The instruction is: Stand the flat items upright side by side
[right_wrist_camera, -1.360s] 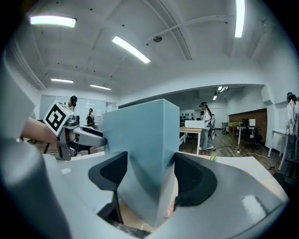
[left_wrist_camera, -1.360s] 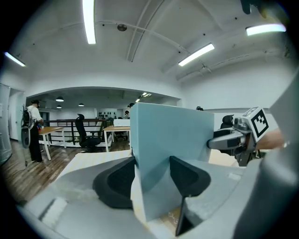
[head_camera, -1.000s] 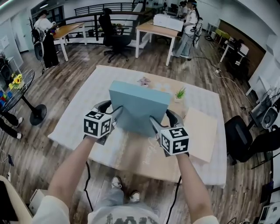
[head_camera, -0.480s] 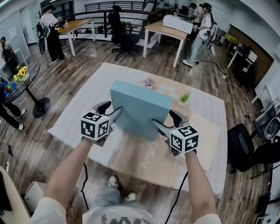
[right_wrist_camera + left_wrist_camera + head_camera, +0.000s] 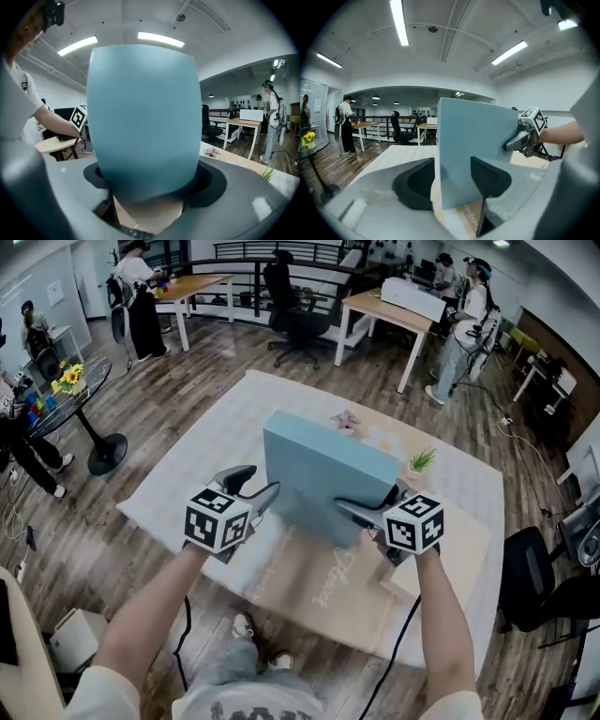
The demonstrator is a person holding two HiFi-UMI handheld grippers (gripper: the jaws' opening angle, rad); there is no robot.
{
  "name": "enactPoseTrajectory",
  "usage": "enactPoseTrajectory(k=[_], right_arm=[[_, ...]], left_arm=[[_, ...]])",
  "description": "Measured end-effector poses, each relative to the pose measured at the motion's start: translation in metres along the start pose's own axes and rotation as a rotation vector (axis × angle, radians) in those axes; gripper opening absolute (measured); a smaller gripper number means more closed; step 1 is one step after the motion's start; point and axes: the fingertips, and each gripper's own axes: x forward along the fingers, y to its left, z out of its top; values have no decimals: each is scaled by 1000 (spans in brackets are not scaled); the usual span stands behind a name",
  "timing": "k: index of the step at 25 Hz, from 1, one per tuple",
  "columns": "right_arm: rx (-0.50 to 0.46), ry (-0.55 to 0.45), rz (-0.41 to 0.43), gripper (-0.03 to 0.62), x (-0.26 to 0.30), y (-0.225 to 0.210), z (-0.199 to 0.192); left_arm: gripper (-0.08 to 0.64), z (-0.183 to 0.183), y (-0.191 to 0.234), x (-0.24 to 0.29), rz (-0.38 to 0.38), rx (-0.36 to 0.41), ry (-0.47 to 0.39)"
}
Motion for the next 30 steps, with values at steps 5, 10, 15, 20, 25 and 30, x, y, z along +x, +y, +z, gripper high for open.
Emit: enactPoseTrajectory(k=[5, 10, 15, 20, 25, 30], right_arm=[[-32, -5, -12, 376, 0, 1, 5], [-69, -20, -75, 339, 1, 1, 3], [-111, -48, -182, 328, -5, 10, 2], [-103, -68, -359, 316, -14, 4, -1], [-35, -73, -500, 313, -23, 6, -6], [5, -97, -666, 304, -36, 3, -6]], left_arm=[[239, -2, -4, -14, -4, 5, 3], [239, 0, -12, -5, -26, 19, 5], [239, 3, -17, -2, -55, 27, 7], [239, 4, -29, 8, -113, 34, 12], [239, 7, -43, 19, -208, 45, 6], [239, 11, -58, 28, -308, 60, -3]])
